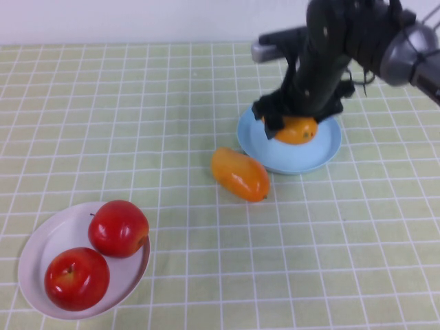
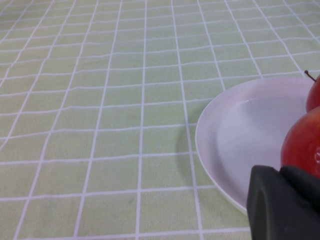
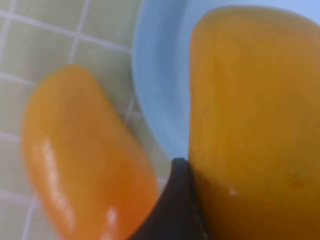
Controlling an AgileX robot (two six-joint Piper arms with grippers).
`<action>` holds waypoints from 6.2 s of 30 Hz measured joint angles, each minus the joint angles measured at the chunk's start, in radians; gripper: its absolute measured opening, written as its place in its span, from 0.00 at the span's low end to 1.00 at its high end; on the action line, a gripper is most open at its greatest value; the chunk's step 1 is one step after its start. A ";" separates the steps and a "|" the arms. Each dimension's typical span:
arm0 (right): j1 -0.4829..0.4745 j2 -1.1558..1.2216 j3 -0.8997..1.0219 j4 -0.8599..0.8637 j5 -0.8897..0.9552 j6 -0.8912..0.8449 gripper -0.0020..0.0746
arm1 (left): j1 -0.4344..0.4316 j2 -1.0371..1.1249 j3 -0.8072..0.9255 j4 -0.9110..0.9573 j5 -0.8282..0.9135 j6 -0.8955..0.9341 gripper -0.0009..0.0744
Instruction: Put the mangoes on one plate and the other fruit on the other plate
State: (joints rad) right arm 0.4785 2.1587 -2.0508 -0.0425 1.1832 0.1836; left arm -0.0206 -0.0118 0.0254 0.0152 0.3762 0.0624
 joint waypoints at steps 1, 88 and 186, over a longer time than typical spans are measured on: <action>-0.005 0.000 0.026 0.007 -0.031 0.000 0.75 | 0.000 0.000 0.000 0.000 0.000 0.000 0.02; -0.130 0.040 -0.087 -0.065 -0.081 0.014 0.77 | 0.000 0.000 0.000 0.000 0.000 0.000 0.02; -0.436 -2.166 2.076 -0.025 -1.061 -0.054 0.01 | 0.000 0.000 0.000 0.000 0.000 0.000 0.02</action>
State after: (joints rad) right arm 0.0425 -0.0073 0.0247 -0.0675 0.1219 0.1297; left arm -0.0206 -0.0118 0.0254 0.0152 0.3762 0.0624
